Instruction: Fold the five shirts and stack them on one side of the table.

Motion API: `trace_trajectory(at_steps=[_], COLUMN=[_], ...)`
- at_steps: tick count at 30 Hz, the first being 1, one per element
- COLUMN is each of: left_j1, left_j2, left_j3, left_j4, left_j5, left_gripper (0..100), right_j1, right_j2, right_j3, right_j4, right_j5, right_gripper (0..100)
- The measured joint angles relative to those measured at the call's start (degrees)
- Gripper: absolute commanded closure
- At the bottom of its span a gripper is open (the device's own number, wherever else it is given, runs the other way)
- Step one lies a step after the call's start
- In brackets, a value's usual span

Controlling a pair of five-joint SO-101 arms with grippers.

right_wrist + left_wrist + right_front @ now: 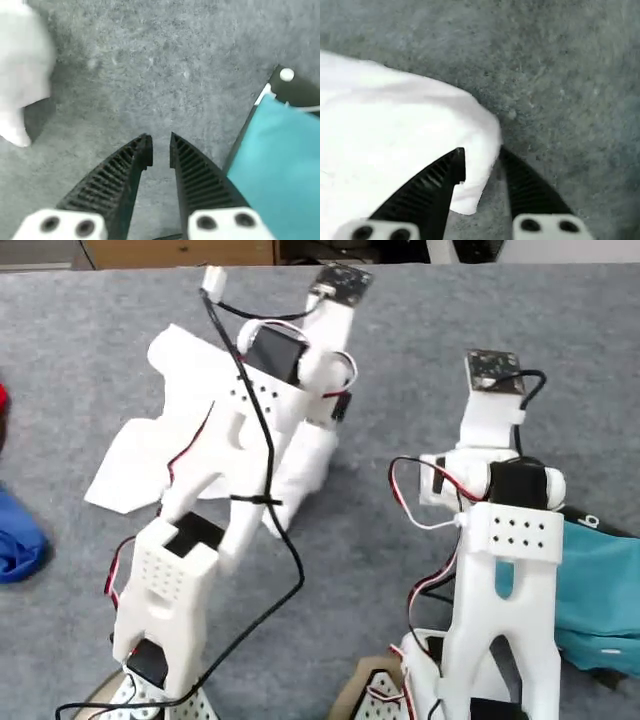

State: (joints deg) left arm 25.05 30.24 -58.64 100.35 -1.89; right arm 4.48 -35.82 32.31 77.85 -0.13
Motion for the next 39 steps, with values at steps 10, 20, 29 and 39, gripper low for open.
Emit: trace_trajectory(at_steps=[10, 20, 29, 39], left_j1=[-15.12, -59.52, -83.87, -97.32], left_j2=[-10.55, -18.9, -22.33, -22.33], left_j3=[0.53, 16.09, 30.42, 31.74], left_j4=[0.0, 0.0, 0.0, 0.0], left_j5=[6.07, 6.15, -6.33, -15.82], left_gripper=[78, 90, 90, 90], right_j1=[-3.6, -25.14, -42.81, -52.66], right_j2=[0.0, 16.0, 45.89, 82.2], right_j3=[-4.92, -17.32, -44.04, -84.92], right_j4=[-1.14, -1.14, -0.97, 8.35], right_j5=[16.18, 17.23, 17.23, 17.23], right_gripper=[92.1, 80.7, 76.5, 76.4])
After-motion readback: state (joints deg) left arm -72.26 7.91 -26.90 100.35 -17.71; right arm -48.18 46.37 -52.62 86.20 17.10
